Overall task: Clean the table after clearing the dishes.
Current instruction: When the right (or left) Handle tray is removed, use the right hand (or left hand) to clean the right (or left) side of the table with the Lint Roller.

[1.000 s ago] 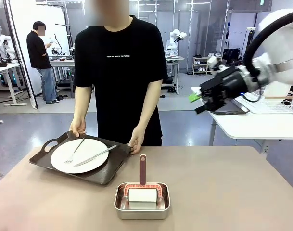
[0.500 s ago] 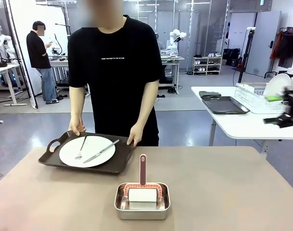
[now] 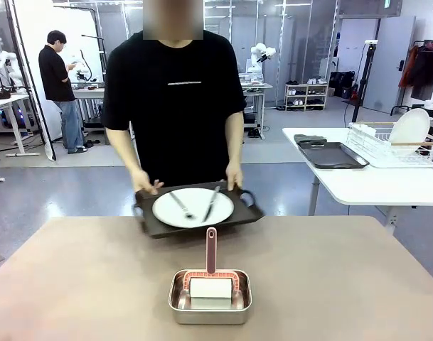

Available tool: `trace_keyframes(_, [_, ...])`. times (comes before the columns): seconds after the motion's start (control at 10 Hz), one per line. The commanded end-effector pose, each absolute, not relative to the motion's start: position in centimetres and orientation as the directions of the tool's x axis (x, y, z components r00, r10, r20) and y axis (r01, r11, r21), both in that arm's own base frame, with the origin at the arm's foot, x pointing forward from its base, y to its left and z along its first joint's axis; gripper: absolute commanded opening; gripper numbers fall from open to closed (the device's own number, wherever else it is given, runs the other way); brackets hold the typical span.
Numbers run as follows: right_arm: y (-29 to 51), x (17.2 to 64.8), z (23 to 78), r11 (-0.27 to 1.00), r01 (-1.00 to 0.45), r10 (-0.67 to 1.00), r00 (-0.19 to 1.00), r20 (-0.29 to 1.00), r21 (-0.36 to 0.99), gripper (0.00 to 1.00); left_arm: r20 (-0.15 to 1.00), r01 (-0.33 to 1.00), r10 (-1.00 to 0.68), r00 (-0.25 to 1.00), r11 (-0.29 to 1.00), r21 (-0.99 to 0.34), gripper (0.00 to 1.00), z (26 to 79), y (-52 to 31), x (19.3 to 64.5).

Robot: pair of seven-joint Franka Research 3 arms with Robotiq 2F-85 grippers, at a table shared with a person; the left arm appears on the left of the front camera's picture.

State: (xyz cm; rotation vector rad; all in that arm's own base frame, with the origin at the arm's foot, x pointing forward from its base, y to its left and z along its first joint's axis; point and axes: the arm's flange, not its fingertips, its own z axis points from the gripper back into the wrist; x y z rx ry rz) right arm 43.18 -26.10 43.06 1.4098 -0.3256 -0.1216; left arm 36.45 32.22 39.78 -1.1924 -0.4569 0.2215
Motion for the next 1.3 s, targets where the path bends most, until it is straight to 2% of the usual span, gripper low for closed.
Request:
trace_keyframes(0.0, [-28.3,42.7,40.6,0.105,-0.075,-0.337,0.935,0.107,0.992,1.00,0.229,0.073,0.404,0.886,0.364,-0.928,1.00,39.8,32.4,36.3])
trace_keyframes(0.3, [-28.5,42.7,38.5,0.068,-0.074,-0.347,0.933,0.093,0.995,1.00,0.229,0.073,0.404,0.886,0.364,-0.928,1.00,39.8,32.4,36.3])
trace_keyframes(0.4, [-29.4,42.1,38.3,0.111,-0.028,-0.360,0.930,0.067,0.993,1.00,0.229,0.073,0.404,0.886,0.364,-0.928,1.00,39.8,32.4,36.3])
trace_keyframes(1.2, [-29.4,42.1,38.3,0.111,-0.028,-0.360,0.930,0.067,0.993,1.00,0.225,0.072,0.401,0.888,0.362,-0.929,1.00,39.8,32.2,36.5])
